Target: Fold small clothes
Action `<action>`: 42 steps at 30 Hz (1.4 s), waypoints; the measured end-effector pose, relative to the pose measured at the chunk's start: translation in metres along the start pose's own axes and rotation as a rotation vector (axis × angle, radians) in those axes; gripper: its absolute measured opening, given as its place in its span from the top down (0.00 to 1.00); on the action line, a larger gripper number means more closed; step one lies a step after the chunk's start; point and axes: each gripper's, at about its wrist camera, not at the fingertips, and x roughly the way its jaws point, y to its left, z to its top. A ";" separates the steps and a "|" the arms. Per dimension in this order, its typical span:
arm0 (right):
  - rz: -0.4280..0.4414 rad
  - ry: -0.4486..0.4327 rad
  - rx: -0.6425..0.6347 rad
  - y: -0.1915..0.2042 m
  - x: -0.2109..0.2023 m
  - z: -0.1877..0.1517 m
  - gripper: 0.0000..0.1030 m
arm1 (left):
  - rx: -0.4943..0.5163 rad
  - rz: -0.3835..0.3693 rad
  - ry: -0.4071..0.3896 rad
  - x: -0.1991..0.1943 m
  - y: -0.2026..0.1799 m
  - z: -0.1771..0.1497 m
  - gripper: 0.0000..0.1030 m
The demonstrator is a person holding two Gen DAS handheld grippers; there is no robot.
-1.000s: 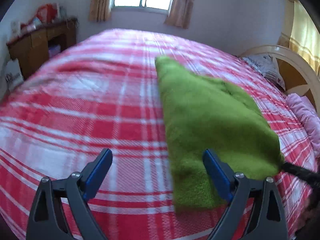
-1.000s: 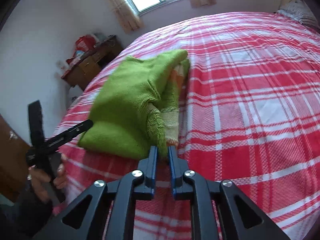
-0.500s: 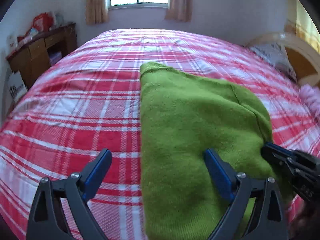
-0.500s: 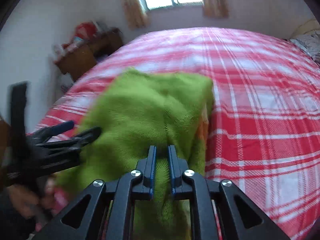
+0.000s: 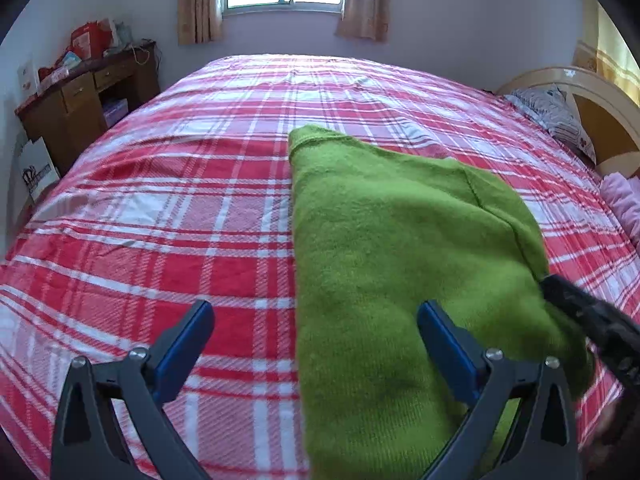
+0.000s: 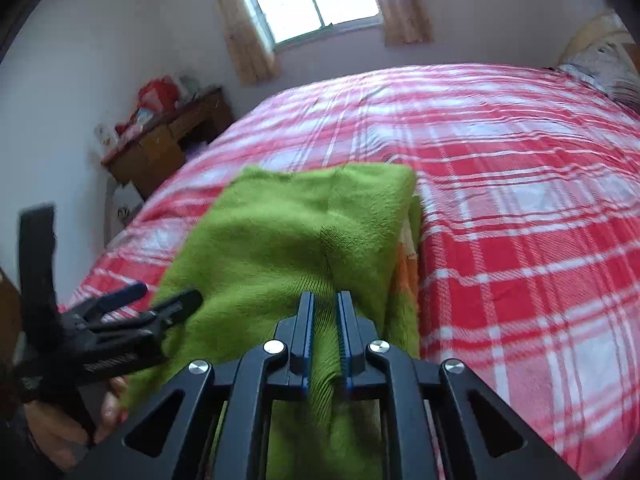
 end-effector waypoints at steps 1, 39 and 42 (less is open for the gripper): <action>0.002 -0.023 0.005 0.002 -0.010 -0.003 0.89 | 0.010 0.006 -0.005 -0.006 0.000 -0.001 0.00; 0.261 0.185 0.067 -0.039 0.070 0.012 0.19 | -0.111 -0.403 0.077 0.054 0.028 0.022 0.07; 0.277 0.182 0.086 -0.042 0.077 0.016 0.23 | -0.122 -0.434 0.081 0.056 0.029 0.022 0.07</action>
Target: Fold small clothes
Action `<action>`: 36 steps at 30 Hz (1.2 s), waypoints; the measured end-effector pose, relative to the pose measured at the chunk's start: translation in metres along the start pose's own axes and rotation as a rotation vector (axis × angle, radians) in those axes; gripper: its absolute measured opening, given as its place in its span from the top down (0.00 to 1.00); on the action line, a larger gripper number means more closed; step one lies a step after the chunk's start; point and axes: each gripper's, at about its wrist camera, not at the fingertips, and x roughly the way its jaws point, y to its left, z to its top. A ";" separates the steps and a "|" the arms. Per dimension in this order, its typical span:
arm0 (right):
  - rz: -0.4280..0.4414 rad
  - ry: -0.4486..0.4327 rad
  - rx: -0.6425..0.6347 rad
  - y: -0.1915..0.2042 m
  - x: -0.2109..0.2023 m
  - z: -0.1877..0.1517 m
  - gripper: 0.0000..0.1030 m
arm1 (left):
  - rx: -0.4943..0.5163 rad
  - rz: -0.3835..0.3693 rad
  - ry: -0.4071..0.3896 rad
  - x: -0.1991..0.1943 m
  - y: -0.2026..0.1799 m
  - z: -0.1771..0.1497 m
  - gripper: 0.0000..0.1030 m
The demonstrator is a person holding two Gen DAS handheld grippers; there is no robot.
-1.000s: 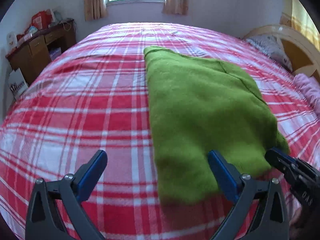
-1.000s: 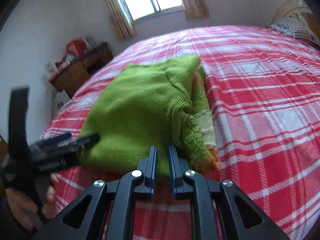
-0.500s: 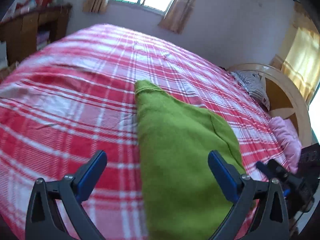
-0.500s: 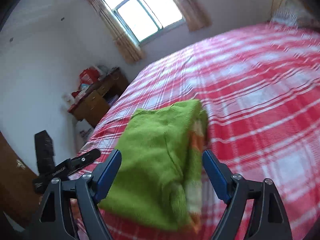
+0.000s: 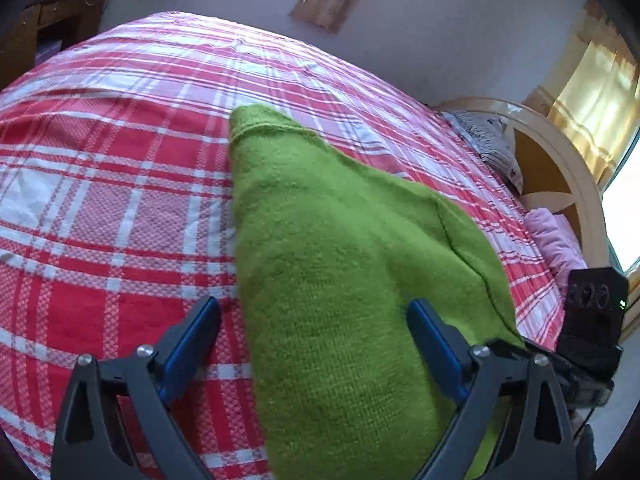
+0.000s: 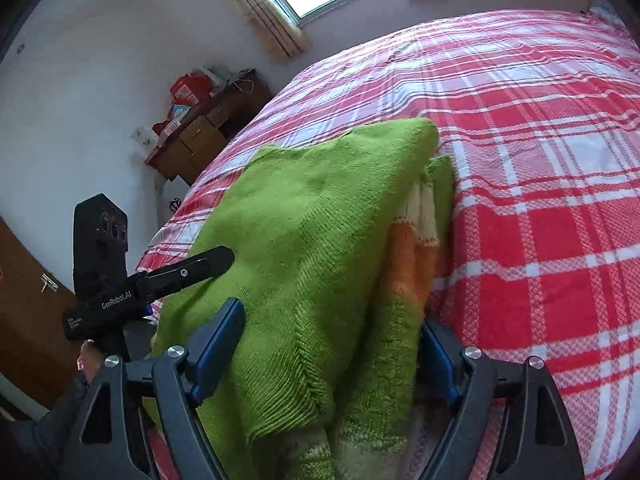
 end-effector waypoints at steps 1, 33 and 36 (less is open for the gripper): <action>0.001 -0.004 0.019 -0.002 0.002 0.002 0.32 | -0.001 -0.002 -0.001 0.000 0.000 0.000 0.07; 0.008 0.098 0.058 0.075 -0.072 -0.131 0.48 | 0.032 0.082 0.121 -0.104 -0.032 -0.122 0.15; -0.013 0.089 0.058 0.068 -0.065 -0.118 0.43 | -0.002 0.050 0.099 -0.101 -0.025 -0.119 0.12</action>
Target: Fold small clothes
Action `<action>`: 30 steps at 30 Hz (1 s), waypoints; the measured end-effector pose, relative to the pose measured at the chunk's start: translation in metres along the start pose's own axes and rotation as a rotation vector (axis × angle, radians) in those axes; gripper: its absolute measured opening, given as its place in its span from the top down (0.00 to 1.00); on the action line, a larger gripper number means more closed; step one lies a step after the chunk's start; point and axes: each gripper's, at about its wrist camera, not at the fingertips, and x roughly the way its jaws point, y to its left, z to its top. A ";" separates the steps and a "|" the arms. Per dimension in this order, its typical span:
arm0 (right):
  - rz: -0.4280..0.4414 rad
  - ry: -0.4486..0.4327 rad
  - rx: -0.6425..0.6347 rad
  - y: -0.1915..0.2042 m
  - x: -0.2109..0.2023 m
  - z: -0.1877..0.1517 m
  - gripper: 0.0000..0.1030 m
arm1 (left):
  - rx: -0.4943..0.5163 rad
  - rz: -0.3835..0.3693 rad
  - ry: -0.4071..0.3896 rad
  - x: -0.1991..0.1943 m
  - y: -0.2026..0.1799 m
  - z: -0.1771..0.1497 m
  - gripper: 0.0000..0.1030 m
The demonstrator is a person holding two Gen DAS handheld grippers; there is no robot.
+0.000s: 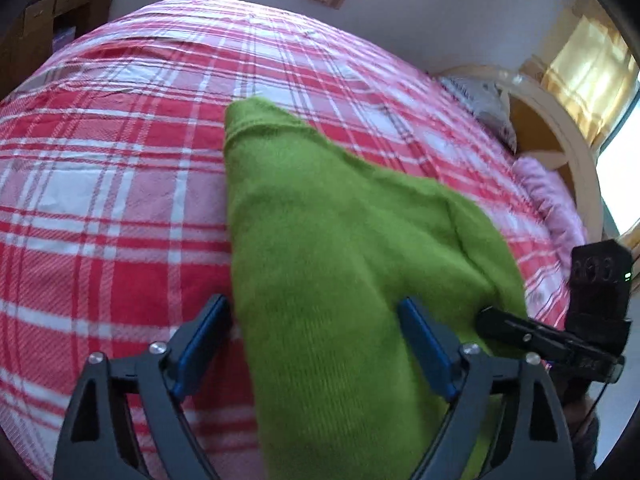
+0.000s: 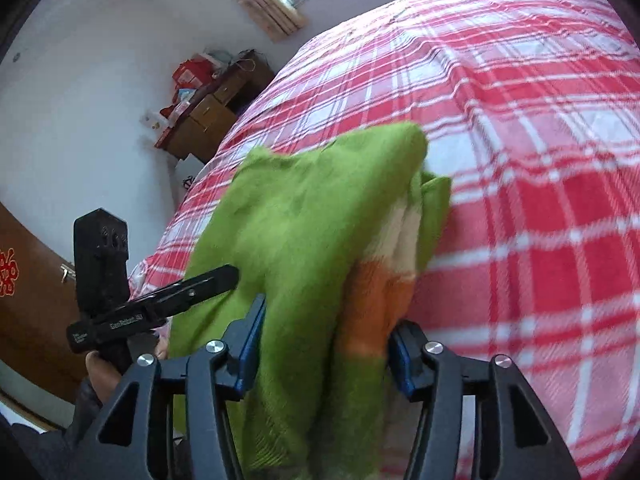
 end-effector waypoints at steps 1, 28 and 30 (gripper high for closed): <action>0.010 -0.001 0.005 -0.002 0.002 0.001 0.39 | -0.001 -0.005 -0.002 0.002 0.001 0.002 0.12; -0.168 -0.185 -0.288 0.108 -0.023 -0.041 0.63 | 0.001 0.092 -0.175 -0.064 -0.006 -0.022 0.65; -0.144 -0.188 -0.304 0.124 -0.019 -0.039 0.63 | -0.014 0.115 -0.204 -0.081 0.004 -0.021 0.65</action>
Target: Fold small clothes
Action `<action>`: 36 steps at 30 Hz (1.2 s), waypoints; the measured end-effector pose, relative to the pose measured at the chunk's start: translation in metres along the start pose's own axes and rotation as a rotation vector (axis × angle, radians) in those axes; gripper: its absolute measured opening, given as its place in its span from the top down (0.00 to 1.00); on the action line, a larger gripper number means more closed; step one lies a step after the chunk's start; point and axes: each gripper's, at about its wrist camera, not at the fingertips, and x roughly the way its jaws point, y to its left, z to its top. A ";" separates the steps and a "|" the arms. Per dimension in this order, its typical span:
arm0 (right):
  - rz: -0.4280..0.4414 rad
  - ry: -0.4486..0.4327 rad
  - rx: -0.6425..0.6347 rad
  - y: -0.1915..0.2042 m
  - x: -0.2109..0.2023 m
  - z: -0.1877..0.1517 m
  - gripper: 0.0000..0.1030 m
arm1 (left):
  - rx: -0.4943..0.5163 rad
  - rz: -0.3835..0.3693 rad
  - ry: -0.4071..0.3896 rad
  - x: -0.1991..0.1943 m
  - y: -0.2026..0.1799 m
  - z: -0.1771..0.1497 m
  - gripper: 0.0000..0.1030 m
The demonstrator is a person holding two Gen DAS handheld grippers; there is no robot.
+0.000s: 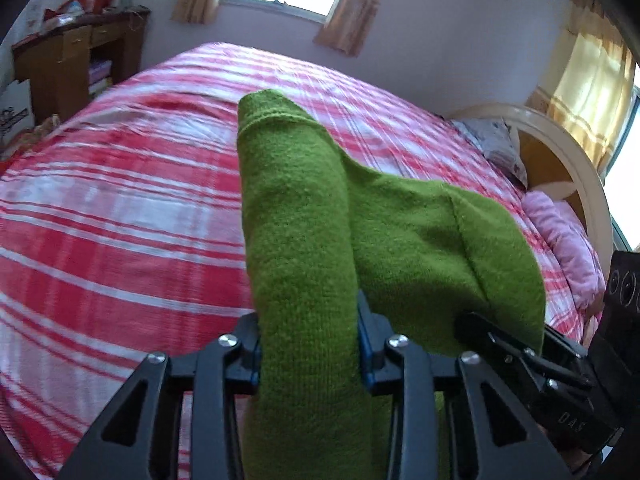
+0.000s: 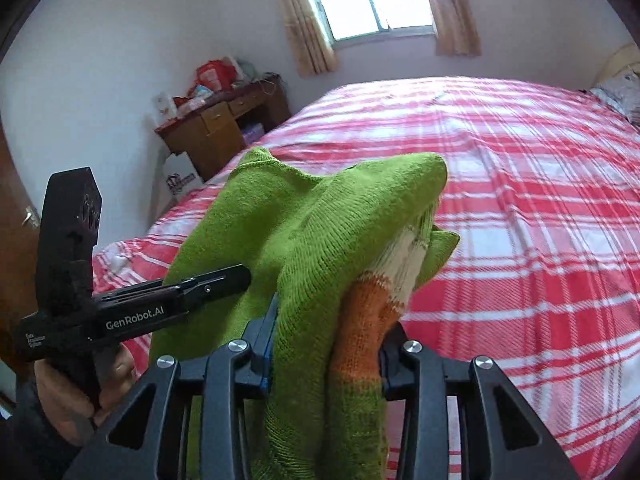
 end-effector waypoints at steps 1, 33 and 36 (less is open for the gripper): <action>0.011 -0.003 -0.006 0.006 0.002 0.003 0.63 | -0.004 0.009 -0.009 -0.004 0.004 0.001 0.65; 0.247 -0.011 -0.218 0.184 0.090 0.045 0.63 | -0.171 0.369 -0.179 -0.075 0.141 0.017 0.65; 0.238 -0.021 -0.234 0.190 0.097 0.049 0.63 | -0.168 0.372 -0.185 -0.074 0.147 0.018 0.65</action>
